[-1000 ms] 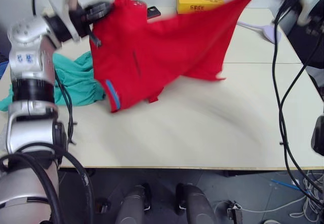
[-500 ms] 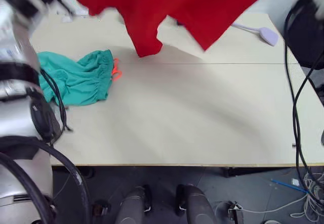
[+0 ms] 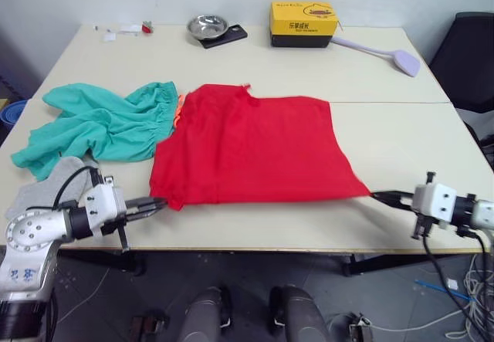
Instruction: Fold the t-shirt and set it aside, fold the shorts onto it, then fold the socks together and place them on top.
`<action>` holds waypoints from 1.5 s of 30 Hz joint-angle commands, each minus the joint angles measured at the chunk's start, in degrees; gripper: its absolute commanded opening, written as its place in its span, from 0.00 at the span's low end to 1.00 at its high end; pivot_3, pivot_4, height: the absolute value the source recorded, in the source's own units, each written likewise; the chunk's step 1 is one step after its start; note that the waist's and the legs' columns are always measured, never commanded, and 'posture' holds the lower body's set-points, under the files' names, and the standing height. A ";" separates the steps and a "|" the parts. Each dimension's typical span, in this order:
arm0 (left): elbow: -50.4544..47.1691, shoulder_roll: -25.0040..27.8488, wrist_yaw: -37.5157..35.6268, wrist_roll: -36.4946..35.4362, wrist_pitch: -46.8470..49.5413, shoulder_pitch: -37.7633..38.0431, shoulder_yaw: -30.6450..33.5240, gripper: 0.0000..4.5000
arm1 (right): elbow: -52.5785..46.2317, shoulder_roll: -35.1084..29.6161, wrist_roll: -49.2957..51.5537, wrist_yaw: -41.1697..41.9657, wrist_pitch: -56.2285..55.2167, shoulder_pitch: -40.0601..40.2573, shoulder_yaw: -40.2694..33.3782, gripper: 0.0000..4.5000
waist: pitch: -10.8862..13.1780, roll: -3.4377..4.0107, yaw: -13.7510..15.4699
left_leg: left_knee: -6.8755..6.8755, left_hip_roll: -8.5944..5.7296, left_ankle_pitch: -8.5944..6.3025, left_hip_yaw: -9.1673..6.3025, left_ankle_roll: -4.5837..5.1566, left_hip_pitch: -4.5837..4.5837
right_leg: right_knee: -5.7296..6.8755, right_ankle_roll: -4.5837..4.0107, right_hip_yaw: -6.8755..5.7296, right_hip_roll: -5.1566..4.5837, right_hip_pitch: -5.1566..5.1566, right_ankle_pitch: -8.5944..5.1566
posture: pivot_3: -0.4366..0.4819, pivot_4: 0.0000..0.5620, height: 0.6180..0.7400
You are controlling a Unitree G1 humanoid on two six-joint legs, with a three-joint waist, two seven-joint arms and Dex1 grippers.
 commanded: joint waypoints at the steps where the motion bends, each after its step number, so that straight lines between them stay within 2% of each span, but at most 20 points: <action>1: -5.91 2.48 -1.61 -1.41 3.35 3.70 0.51 0.00 | -4.85 -3.64 3.51 6.40 8.27 4.93 -2.59 0.01 | -0.02 0.01 0.27 | -0.03 0.00 -0.02 0.00 -0.03 -0.01 | -0.02 -0.06 0.02 -0.01 -0.03 -0.03 | 0.48 0.27 1.00; 7: -7.46 5.25 -4.18 0.14 5.84 7.38 -0.76 0.00 | -12.79 -7.50 4.06 9.22 22.57 11.48 -4.81 0.01 | -0.08 0.21 0.36 | -0.07 0.02 -0.18 0.01 -0.51 -0.11 | -0.07 -0.25 -0.14 -0.02 -0.16 -0.33 | 0.48 0.27 1.00; 12: -7.88 5.33 -3.78 -0.94 8.15 5.67 -1.16 0.00 | -19.84 -8.50 3.13 9.32 30.01 15.07 -7.31 0.01 | -0.09 0.21 0.43 | -0.01 0.05 -0.25 0.01 -0.41 -0.13 | -0.10 -0.23 -0.21 -0.01 -0.11 -0.33 | 0.48 0.27 1.00; 17: -9.20 6.17 -3.68 -7.17 18.46 3.22 0.29 0.00 | -23.23 -7.30 3.97 7.77 34.78 15.52 -10.67 0.01 | -0.08 0.21 0.44 | 0.00 0.05 -0.35 0.00 -0.24 -0.14 | -0.11 -0.21 -0.19 -0.02 -0.11 -0.31 | 0.48 0.27 1.00; 23: -8.01 9.52 -4.69 -14.08 31.23 2.17 3.81 0.00 | -22.60 -6.13 5.12 8.20 39.66 12.93 -12.76 0.01 | -0.08 0.21 0.39 | -0.02 0.05 -0.21 -0.01 -0.48 -0.17 | -0.15 -0.21 -0.20 -0.01 -0.12 -0.32 | 0.48 0.27 1.00; 28: -5.74 8.92 -3.03 -17.56 37.55 0.35 5.55 0.00 | -19.80 -4.92 4.02 8.76 40.39 9.37 -11.70 0.01 | -0.07 0.22 0.37 | -0.04 0.05 -0.21 -0.01 -0.48 -0.17 | -0.19 -0.21 -0.20 -0.01 -0.13 -0.32 | 0.48 0.27 1.00; 35: -1.94 6.49 1.03 -18.67 43.61 -5.03 4.12 0.00 | -16.30 -1.01 1.93 6.93 41.64 3.33 -9.82 0.01 | -0.07 0.23 0.45 | -0.06 0.04 -0.20 -0.01 -0.50 -0.19 | -0.20 -0.20 -0.20 -0.01 -0.15 -0.31 | 0.48 0.27 1.00; 45: 1.38 4.20 4.34 -15.91 45.34 -5.34 2.84 0.00 | -12.80 3.94 -5.48 0.37 39.94 -0.57 -5.68 0.01 | -0.06 0.24 0.33 | -0.08 0.03 -0.20 0.01 -0.54 -0.22 | -0.20 -0.20 -0.21 -0.01 -0.20 -0.31 | 0.48 0.27 1.00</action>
